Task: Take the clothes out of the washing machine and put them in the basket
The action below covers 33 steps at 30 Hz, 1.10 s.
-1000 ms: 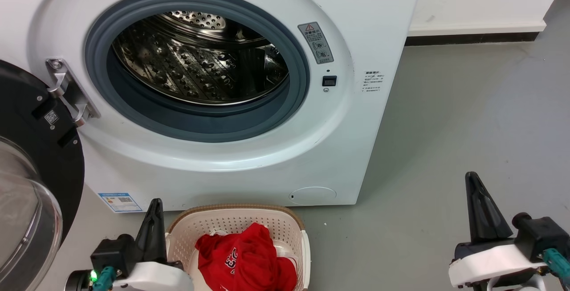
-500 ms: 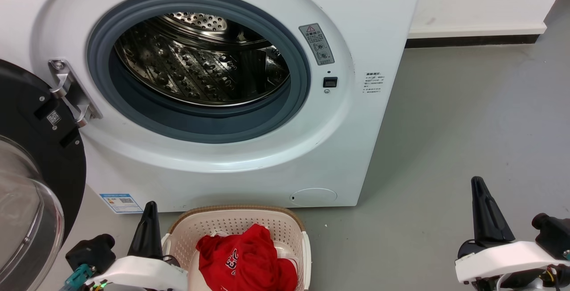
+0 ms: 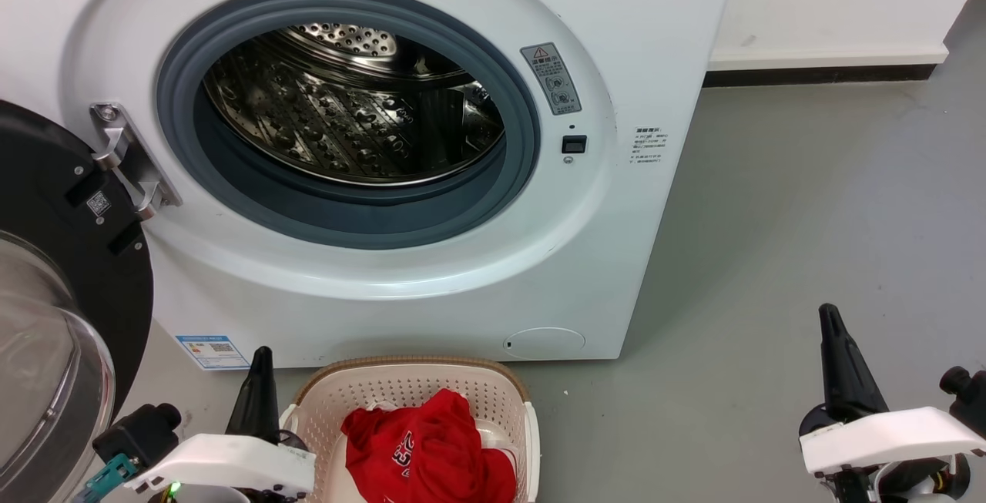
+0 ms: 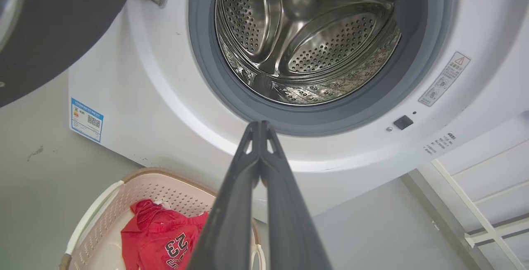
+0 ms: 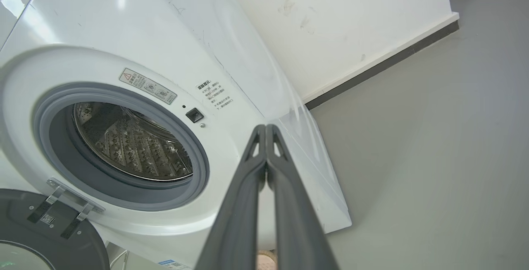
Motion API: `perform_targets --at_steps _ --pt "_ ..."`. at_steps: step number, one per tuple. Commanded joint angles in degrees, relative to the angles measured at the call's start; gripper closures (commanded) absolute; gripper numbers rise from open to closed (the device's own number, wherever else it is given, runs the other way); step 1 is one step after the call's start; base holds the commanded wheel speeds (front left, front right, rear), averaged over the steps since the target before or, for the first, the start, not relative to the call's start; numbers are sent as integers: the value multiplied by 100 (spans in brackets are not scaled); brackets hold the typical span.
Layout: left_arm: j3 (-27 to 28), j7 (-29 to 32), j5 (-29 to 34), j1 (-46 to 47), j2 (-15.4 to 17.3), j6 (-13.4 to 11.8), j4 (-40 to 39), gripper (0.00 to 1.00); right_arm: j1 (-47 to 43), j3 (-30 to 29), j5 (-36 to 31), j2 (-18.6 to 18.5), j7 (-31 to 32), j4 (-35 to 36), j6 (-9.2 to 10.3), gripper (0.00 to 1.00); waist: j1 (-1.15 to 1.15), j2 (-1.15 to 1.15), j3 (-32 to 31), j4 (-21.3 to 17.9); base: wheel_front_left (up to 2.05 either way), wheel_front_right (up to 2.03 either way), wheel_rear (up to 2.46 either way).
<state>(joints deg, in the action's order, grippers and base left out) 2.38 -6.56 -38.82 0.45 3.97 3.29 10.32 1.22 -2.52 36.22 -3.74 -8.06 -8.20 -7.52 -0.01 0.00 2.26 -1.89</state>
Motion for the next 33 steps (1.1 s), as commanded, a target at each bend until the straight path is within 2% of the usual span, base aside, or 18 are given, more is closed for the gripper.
perform_targets --at_steps 1,33 --pt "43 60 -258 176 8 35 -49 100 173 -3 290 -58 46 21 1 100 1 0 -4 4 0 0 0" --pt "225 645 -2616 390 -45 223 144 100 330 -76 2851 -81 616 -247 2 100 1 0 -79 72 0 0 0"
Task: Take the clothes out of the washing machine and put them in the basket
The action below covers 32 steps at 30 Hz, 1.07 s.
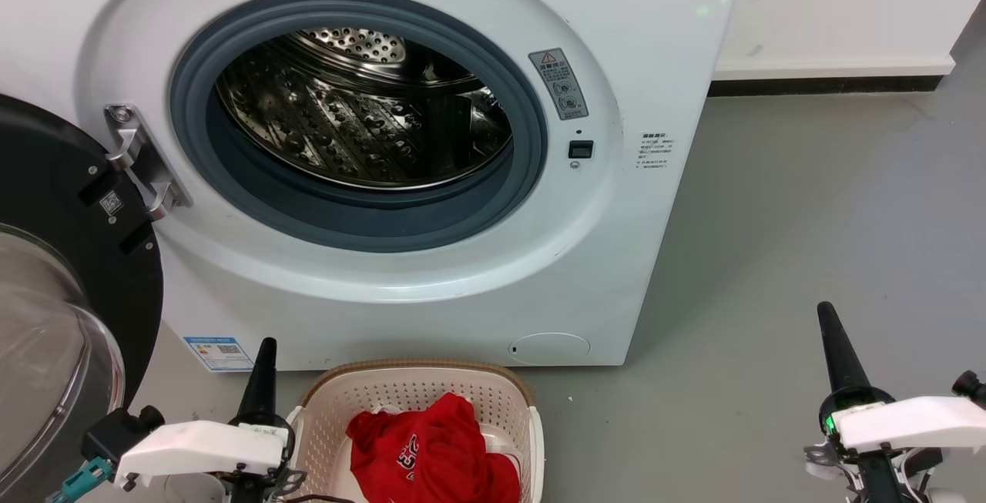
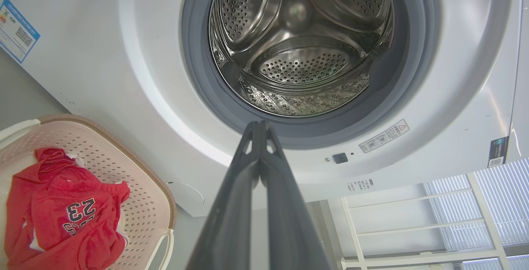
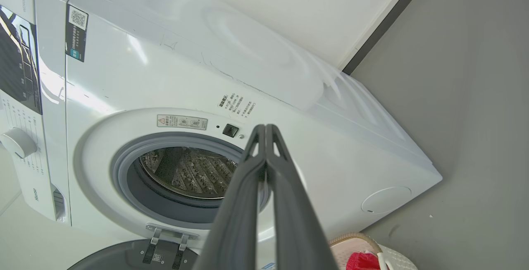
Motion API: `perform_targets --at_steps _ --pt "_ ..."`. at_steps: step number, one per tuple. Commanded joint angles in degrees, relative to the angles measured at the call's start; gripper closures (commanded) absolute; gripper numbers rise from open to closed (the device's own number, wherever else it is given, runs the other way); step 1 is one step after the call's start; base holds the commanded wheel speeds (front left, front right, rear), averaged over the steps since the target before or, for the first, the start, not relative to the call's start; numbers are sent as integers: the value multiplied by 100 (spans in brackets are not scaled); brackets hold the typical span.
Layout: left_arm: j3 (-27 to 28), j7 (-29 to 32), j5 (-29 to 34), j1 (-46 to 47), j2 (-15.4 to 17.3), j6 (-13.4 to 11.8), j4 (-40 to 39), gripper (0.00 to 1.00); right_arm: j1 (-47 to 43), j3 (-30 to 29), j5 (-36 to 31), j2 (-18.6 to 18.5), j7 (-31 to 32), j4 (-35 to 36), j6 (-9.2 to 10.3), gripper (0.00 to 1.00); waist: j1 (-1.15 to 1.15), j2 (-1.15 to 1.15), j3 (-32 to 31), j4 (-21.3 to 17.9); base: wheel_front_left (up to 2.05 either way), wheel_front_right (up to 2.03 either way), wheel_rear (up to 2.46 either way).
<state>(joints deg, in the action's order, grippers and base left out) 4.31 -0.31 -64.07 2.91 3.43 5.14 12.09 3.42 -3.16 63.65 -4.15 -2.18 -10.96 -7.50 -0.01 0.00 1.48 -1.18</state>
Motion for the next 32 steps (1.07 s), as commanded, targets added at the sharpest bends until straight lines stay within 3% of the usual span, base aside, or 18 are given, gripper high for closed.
perform_targets --at_steps 1,32 --pt "36 33 -153 150 7 45 -29 100 116 -15 172 -40 39 22 0 100 0 0 -3 3 0 0 0" --pt "155 445 -1802 276 -33 169 117 100 234 -106 1928 -18 473 -177 1 100 0 0 -73 67 0 0 0"
